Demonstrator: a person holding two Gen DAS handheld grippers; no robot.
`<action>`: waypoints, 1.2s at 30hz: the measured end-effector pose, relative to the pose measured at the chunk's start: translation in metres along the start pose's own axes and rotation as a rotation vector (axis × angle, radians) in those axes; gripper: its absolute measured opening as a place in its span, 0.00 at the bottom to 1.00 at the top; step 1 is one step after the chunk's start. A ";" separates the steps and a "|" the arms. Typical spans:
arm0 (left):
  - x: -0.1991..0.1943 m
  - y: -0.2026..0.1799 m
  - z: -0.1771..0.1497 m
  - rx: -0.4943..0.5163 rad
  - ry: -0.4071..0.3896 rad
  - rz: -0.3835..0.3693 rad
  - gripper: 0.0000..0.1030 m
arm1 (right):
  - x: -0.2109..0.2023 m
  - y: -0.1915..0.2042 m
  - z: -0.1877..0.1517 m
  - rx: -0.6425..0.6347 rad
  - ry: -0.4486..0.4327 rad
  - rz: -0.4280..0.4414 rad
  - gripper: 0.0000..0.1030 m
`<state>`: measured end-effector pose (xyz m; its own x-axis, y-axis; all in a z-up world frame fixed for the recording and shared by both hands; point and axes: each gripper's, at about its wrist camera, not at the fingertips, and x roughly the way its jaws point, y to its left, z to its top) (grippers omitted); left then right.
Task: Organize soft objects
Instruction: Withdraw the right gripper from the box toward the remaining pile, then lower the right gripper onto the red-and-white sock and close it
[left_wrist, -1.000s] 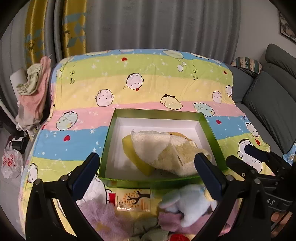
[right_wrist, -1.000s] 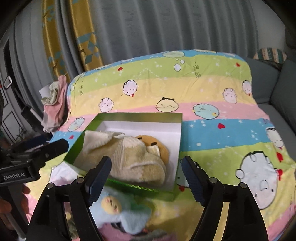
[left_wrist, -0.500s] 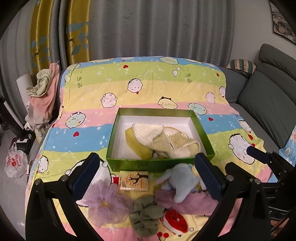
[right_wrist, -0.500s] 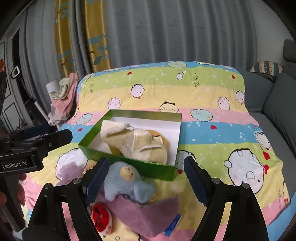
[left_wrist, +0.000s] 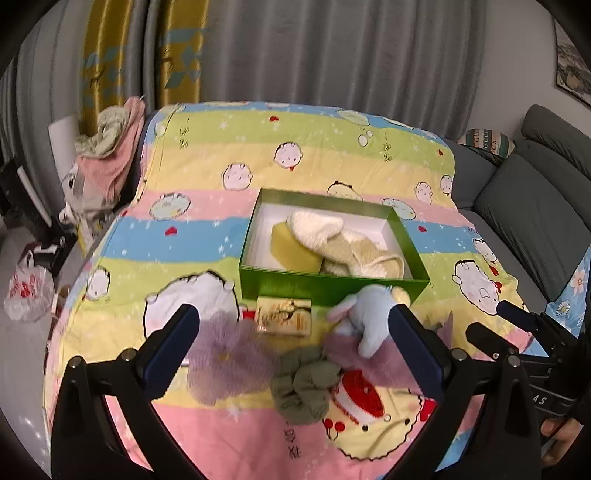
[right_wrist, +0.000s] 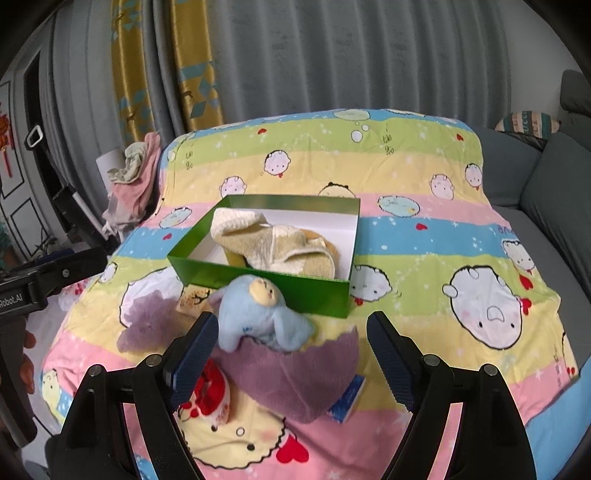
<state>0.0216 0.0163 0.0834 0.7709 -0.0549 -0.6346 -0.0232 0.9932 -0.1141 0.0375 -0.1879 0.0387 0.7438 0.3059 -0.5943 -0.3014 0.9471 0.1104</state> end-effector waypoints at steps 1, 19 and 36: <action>0.000 0.003 -0.004 -0.009 0.008 -0.003 0.99 | -0.001 0.000 -0.002 -0.002 0.003 0.004 0.81; 0.021 0.009 -0.075 -0.136 0.215 -0.342 0.99 | 0.018 0.030 -0.077 -0.116 0.131 0.237 0.81; 0.054 -0.017 -0.114 -0.186 0.318 -0.554 0.90 | 0.057 0.044 -0.104 -0.111 0.109 0.336 0.75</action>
<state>-0.0089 -0.0154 -0.0366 0.4757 -0.6082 -0.6354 0.1907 0.7766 -0.6005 0.0047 -0.1387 -0.0735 0.5263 0.5799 -0.6219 -0.5849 0.7777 0.2301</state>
